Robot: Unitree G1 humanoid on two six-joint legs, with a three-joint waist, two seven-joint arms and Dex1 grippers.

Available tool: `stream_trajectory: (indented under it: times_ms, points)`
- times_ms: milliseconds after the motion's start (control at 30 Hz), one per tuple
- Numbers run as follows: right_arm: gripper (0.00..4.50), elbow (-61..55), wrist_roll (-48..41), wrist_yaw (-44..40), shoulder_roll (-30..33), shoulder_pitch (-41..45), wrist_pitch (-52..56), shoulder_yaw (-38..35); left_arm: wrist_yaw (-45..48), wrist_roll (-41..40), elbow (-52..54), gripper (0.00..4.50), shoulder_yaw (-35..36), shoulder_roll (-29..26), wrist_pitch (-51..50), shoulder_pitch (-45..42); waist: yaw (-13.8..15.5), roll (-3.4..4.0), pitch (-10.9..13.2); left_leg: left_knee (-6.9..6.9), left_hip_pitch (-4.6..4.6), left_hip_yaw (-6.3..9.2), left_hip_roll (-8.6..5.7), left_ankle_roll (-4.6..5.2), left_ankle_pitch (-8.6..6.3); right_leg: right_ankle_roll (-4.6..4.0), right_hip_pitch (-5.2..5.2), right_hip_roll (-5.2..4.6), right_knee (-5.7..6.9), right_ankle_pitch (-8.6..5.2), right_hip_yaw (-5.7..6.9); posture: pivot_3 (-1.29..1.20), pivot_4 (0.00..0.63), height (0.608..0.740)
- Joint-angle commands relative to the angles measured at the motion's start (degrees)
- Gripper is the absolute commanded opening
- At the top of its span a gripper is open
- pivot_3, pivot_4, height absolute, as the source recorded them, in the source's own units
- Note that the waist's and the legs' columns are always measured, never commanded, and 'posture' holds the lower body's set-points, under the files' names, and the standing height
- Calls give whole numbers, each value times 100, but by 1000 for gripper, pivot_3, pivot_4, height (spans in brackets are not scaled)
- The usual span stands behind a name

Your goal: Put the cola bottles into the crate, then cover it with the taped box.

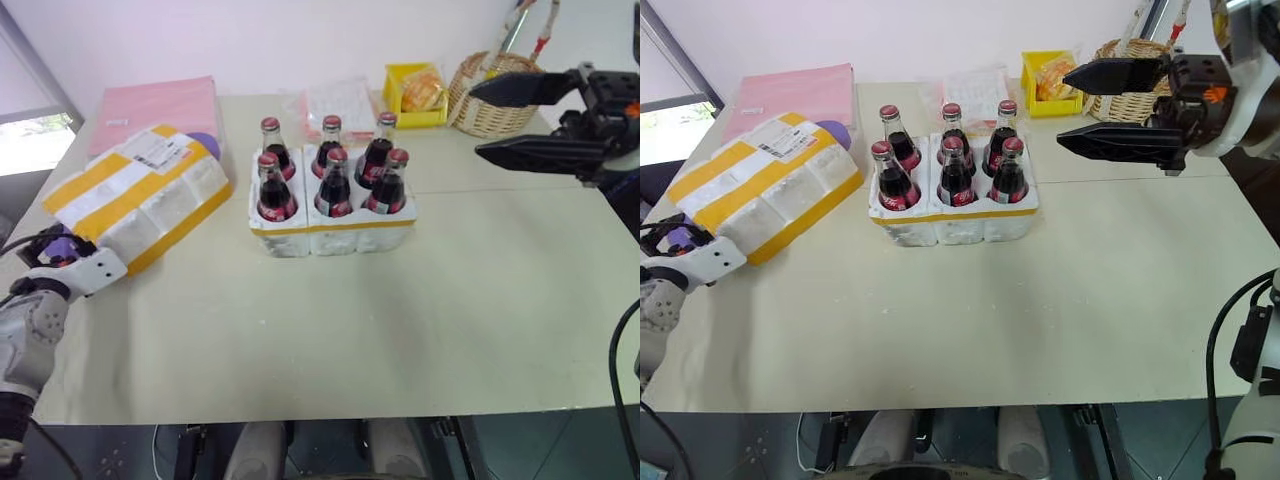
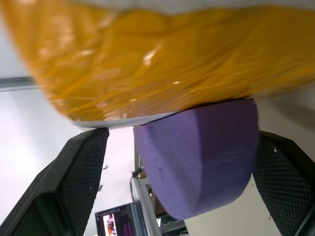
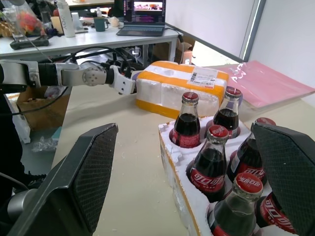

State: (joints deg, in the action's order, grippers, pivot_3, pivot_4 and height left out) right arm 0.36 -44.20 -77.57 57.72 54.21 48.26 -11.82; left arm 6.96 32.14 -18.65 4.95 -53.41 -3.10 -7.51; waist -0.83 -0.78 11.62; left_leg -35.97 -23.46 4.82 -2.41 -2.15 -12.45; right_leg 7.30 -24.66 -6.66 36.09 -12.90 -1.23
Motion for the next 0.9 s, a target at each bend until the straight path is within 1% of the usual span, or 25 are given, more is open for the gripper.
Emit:
stream_trajectory:
  times_ms: [33,100,167,200,267,300,333,400,433,667,767,900]
  points:
    - [4434,-198,-122,47,81,-53,-112,-232,-95,114,-261,4500,-102,-69,-106,-242,1,0,0,0,0,0,0,0,0,0,0,0,0,0,0,0,150,738]
    - [4434,-222,-133,77,68,-89,-126,-242,-98,102,-456,4500,-165,-80,-155,-370,2,0,0,0,0,0,-1,0,0,0,0,0,0,0,0,0,150,738]
    - [4500,-231,-156,114,56,-104,-126,-257,-132,51,-584,3958,-181,-68,-157,-462,-1,0,0,0,0,0,-1,0,0,0,0,0,1,0,0,0,150,738]
    - [4500,-233,-173,139,45,-110,-120,-271,-110,14,-642,3595,-194,-65,-123,-508,-6,0,0,0,0,0,-1,0,0,0,0,0,1,0,0,0,150,738]
    - [4500,-238,-199,173,31,-125,-107,-295,-81,-22,-710,2622,-223,-59,-83,-584,-5,0,0,0,0,1,-1,0,0,0,0,1,1,0,0,0,150,738]
    - [4500,-245,-209,187,28,-131,-109,-295,-76,-23,-737,2026,-241,-65,-69,-615,-1,0,0,0,0,1,-1,0,0,0,0,1,1,0,0,0,150,738]
    - [4500,-257,-214,198,28,-151,-119,-294,-77,-20,-758,1533,-255,-72,-66,-651,0,0,0,0,0,1,-1,0,0,0,0,0,1,0,0,0,150,738]
    - [4500,-268,-229,226,25,-182,-137,-292,-86,-25,-795,660,-275,-90,-48,-724,3,1,-1,-2,0,0,-1,0,0,0,1,0,2,0,0,0,150,738]
    - [4500,-267,-225,238,24,-198,-149,-291,-89,-36,-807,516,-277,-98,-41,-755,3,1,-1,-2,0,0,-3,0,0,0,2,-1,2,0,0,0,150,738]
    - [4500,-222,-158,265,58,-321,-264,-267,166,-236,-661,499,-126,-254,-26,-1051,15,0,-2,-5,1,1,-4,0,0,1,2,-1,4,0,0,0,150,738]
    - [4500,-141,-89,269,80,-366,-340,-246,596,-700,-565,499,66,-343,124,-1487,27,-3,-2,-7,0,2,-4,0,0,1,3,-2,3,0,2,0,150,738]
    - [4500,-9,65,205,143,-425,-496,-169,1461,-1411,-502,499,156,-554,563,-2348,23,-5,-3,-11,-5,4,-5,0,0,1,4,-2,1,1,6,0,150,738]
